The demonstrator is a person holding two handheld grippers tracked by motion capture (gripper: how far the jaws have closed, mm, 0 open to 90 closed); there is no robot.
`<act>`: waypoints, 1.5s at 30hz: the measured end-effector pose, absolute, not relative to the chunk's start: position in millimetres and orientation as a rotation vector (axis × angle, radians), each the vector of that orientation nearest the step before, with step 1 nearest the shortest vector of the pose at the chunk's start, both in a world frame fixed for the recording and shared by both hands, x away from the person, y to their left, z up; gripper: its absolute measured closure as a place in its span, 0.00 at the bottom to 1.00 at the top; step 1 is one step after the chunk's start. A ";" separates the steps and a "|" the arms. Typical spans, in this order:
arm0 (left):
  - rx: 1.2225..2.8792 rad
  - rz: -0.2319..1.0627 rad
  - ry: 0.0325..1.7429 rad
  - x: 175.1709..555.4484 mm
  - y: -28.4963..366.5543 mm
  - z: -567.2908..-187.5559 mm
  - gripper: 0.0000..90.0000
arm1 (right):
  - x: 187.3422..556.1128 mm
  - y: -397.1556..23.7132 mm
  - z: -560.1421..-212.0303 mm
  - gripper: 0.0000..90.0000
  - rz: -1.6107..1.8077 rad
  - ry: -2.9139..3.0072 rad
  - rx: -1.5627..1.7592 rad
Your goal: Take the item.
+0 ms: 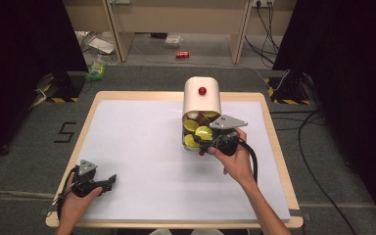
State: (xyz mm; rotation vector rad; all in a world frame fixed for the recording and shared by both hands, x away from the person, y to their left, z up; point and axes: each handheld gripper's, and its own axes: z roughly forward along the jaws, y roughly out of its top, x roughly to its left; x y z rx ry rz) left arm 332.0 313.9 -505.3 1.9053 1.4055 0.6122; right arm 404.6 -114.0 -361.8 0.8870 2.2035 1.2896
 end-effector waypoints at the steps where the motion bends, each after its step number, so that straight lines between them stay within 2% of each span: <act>1: 1.910 0.612 1.404 331.9 314.1 -505.2 0.15 | 404.2 -115.5 -360.7 0.42 1.293 2.201 0.887; 19: 1.909 0.612 1.404 331.9 314.1 -505.2 0.15 | 390.3 -166.7 -345.3 0.42 1.325 2.103 0.936; 45: 1.910 0.612 1.404 331.9 314.2 -505.2 0.15 | 401.6 -216.2 -364.0 0.42 1.235 2.037 1.074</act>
